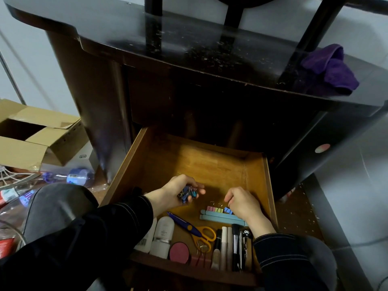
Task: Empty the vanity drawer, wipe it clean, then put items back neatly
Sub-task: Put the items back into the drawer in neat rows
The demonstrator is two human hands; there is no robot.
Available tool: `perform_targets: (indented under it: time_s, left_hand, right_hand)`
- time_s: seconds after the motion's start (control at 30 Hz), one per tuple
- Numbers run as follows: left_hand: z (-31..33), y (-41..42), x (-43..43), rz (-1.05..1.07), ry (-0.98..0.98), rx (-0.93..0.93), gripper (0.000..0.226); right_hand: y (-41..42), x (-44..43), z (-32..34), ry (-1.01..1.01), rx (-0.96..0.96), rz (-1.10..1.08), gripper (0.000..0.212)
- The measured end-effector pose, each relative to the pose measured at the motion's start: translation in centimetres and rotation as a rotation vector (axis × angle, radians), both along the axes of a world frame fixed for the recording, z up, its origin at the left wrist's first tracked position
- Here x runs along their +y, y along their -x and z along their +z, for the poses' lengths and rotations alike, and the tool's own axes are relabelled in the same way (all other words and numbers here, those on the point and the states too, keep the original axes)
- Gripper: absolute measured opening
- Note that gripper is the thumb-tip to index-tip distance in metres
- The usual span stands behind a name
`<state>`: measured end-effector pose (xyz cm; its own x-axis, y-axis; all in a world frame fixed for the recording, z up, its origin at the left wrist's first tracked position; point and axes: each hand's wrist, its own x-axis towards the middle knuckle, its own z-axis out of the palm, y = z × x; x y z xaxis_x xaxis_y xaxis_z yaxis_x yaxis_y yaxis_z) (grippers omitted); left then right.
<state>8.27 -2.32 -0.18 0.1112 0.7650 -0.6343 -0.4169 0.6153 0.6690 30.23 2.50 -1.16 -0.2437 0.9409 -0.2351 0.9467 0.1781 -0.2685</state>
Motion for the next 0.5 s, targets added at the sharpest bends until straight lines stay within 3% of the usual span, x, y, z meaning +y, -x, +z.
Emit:
perform_targets:
  time_s: [0.5]
  left_hand:
    - [-0.34,0.06,0.10,-0.027,-0.007,-0.006,0.030]
  right_hand:
    - [0.37,0.21,-0.55,0.109,0.131,-0.035,0.034]
